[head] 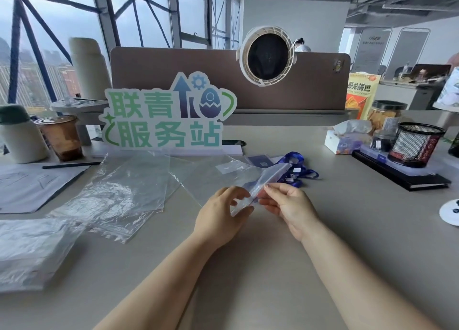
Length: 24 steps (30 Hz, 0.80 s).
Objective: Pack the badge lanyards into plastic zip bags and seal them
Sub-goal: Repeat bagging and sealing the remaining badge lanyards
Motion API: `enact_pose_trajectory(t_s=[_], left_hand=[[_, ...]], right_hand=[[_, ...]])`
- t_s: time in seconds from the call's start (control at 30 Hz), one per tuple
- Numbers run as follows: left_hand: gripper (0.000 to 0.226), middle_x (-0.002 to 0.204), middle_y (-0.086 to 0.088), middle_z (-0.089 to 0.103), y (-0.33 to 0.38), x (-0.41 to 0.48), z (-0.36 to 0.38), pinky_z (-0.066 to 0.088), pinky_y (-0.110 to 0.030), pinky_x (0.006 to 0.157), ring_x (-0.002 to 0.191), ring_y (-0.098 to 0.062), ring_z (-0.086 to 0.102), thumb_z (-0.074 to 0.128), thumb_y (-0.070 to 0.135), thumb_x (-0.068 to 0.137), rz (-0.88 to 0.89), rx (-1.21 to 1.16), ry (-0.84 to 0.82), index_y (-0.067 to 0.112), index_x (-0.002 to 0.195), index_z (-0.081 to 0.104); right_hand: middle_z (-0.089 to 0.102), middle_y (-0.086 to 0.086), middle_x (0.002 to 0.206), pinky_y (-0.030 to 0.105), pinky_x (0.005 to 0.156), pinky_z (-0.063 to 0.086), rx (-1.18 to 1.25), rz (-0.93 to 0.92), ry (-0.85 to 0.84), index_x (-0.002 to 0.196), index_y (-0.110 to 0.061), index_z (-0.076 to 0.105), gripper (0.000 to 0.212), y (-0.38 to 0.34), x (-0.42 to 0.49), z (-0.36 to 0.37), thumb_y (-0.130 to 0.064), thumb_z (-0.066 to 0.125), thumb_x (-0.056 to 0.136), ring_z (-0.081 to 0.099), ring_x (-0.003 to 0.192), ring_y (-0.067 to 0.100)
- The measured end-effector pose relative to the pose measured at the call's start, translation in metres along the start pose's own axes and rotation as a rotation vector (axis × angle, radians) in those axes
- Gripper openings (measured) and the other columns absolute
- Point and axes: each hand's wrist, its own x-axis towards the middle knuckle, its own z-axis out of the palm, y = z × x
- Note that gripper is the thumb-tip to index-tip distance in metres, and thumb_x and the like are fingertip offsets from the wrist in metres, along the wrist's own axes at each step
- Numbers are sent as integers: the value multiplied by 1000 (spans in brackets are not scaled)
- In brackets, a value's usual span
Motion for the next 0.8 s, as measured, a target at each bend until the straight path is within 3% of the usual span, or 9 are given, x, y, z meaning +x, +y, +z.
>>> enact_pose_trajectory(t_s=[0.27,0.43,0.57,0.67,0.8], left_hand=[[25,89,15,60,1,3,0,46,-20,71,80,-2,55,74,43,74,23,-64,62,34,94,63],[9,78,12,66,1,5,2,45,-17,65,68,-2,58,70,35,80,-42,-165,34,27,84,68],[10,74,8,70,3,7,1,47,-17,65,68,-6,63,69,34,82,-98,-282,-9,25,79,70],[10,70,10,70,7,6,-2,45,-11,63,63,0,61,65,29,86,-129,-358,-35,24,79,70],[16,68,10,68,9,5,-6,43,-14,59,57,2,56,59,22,90,-181,-441,-57,23,77,69]], right_hand=[[71,-3,74,19,66,46,-139,-70,-50,80,-20,71,10,-2,-4,3,-15,65,86,60,73,9],[66,-3,68,11,56,42,-146,-126,-90,73,-17,69,10,1,-5,4,-16,67,83,51,63,8],[64,-9,64,17,63,43,-193,-148,-136,75,-19,67,11,2,-5,2,-23,66,85,52,64,7],[64,-9,65,18,66,44,-197,-160,-149,78,-20,67,9,3,-5,2,-27,65,84,53,65,6],[64,-8,67,16,66,45,-217,-186,-169,79,-21,66,8,6,-5,3,-25,64,85,54,65,4]])
